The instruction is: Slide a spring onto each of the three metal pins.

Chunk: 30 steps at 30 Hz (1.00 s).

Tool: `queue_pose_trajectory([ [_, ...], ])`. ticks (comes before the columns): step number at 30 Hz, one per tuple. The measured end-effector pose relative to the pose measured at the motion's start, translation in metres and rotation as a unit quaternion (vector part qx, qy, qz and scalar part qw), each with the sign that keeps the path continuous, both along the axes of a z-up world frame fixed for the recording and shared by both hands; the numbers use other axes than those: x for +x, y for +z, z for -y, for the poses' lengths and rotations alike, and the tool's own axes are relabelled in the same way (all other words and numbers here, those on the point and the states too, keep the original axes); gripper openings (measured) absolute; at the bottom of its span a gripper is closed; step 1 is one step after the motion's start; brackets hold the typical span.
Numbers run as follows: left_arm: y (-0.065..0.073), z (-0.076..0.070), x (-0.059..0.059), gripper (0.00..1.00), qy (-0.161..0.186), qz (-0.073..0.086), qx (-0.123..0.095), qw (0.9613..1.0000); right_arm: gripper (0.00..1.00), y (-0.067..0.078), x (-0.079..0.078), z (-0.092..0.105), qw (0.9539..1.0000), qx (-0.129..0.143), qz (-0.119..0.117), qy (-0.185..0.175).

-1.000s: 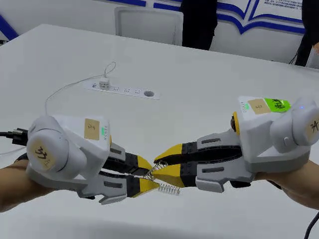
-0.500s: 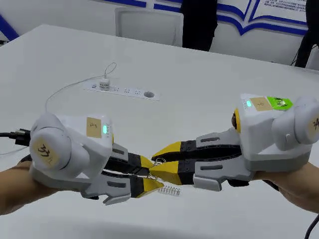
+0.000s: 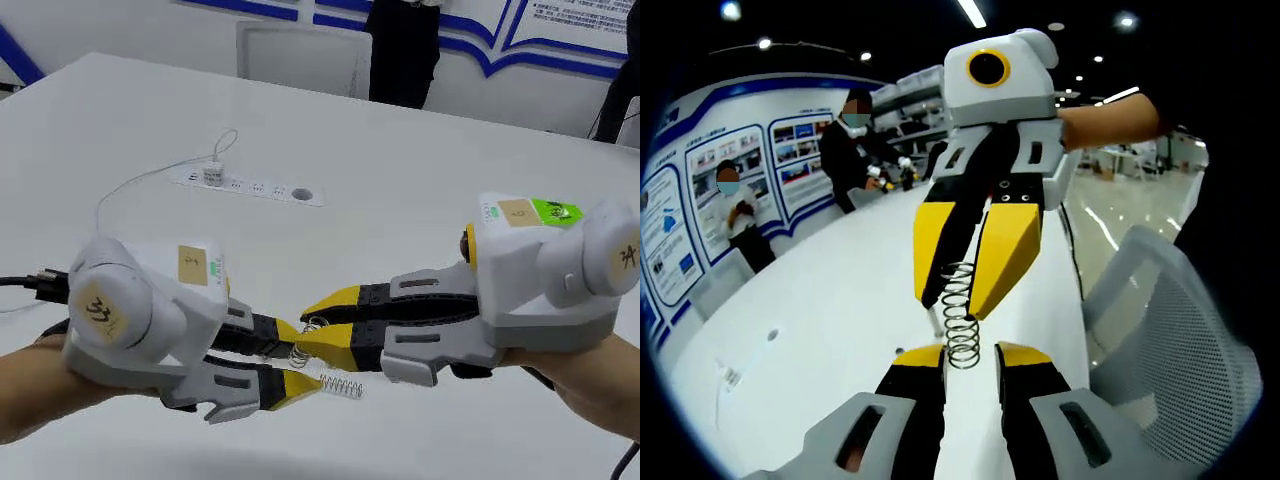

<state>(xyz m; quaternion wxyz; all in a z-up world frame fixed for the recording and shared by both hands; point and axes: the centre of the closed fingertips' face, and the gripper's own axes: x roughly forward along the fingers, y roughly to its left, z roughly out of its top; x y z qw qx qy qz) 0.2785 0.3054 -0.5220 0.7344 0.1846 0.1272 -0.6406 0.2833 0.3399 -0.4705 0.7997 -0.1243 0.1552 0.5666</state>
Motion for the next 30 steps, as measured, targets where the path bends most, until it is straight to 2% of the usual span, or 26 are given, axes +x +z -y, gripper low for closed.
queue_pose_trajectory([
  [2, 0.002, -0.001, 0.002, 0.29, 0.008, -0.004, -0.008, 0.9999, 0.1, 0.002, 0.003, 0.004, 1.0, 0.002, 0.0, -0.009],
  [5, 0.001, -0.005, 0.008, 0.35, 0.021, 0.002, -0.004, 0.9998, 0.1, 0.006, 0.009, 0.01, 0.9996, 0.011, -0.001, -0.027],
  [7, 0.0, -0.009, 0.012, 0.39, 0.031, -0.001, -0.001, 0.9995, 0.1, 0.007, 0.013, 0.017, 0.9993, 0.006, 0.004, -0.037],
  [10, -0.001, -0.014, 0.016, 0.45, 0.049, -0.019, -0.006, 0.9986, 0.1, 0.006, 0.019, 0.027, 0.9984, 0.004, 0.006, -0.056],
  [12, 0.001, -0.016, 0.02, 0.47, 0.059, -0.017, -0.014, 0.998, 0.1, 0.004, 0.023, 0.035, 0.9977, -0.003, 0.007, -0.067],
  [15, 0.004, -0.019, 0.023, 0.52, 0.074, -0.025, -0.025, 0.9966, 0.1, -0.001, 0.03, 0.047, 0.9962, -0.013, 0.007, -0.086],
  [19, 0.004, -0.024, 0.027, 0.57, 0.088, -0.025, -0.025, 0.9955, 0.1, -0.004, 0.038, 0.062, 0.9935, -0.024, 0.013, -0.111],
  [21, 0.005, -0.027, 0.03, 0.61, 0.097, -0.022, -0.026, 0.9947, 0.1, -0.009, 0.043, 0.071, 0.9916, -0.038, 0.019, -0.122],
  [25, 0.011, -0.032, 0.035, 0.68, 0.111, -0.026, -0.04, 0.9927, 0.1, -0.016, 0.051, 0.088, 0.9876, -0.043, 0.011, -0.151],
  [27, 0.011, -0.035, 0.038, 0.68, 0.119, -0.022, -0.039, 0.9919, 0.1, -0.02, 0.054, 0.097, 0.9854, -0.046, 0.007, -0.164],
  [30, 0.009, -0.041, 0.042, 0.71, 0.132, -0.025, -0.034, 0.9904, 0.1, -0.026, 0.058, 0.107, 0.9825, -0.05, 0.001, -0.18],
])
